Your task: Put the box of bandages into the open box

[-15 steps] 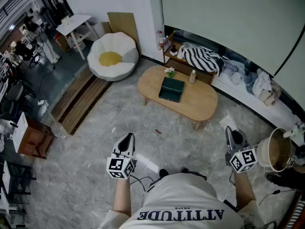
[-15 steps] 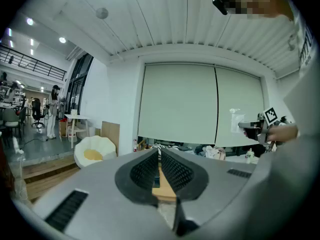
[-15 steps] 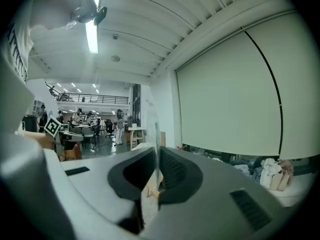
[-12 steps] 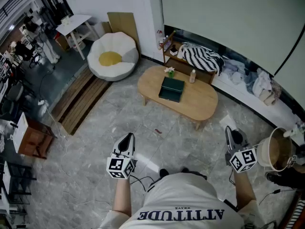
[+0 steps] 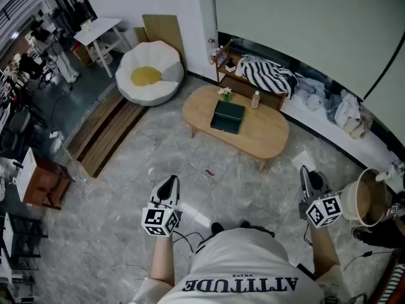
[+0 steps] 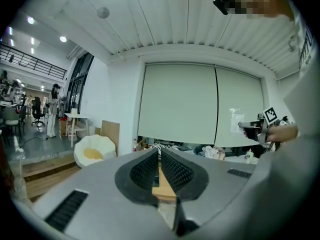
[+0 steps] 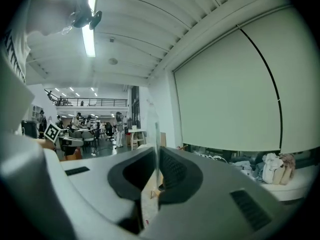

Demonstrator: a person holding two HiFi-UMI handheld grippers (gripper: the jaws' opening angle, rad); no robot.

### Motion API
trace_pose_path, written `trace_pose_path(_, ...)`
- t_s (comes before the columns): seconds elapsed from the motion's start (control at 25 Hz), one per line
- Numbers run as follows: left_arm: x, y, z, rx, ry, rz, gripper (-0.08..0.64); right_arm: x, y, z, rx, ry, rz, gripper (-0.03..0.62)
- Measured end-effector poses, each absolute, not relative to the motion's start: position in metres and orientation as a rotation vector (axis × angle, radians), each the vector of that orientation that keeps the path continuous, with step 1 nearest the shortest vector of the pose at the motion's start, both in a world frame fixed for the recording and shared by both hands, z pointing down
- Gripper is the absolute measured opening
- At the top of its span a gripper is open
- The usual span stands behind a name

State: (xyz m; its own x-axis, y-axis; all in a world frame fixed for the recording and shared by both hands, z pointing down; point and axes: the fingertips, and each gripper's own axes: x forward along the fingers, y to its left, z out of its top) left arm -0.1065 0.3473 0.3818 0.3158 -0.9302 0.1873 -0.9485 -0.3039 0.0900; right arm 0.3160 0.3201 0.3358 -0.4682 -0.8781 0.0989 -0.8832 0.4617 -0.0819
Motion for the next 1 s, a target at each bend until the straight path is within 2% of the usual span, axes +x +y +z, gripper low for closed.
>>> trace_pose_path(1.0,-0.153,0.375,0.402,2.420,-1.672,0.173,0.034,0.264,0.357,0.353,1.637,-2.598,0.232,0.038)
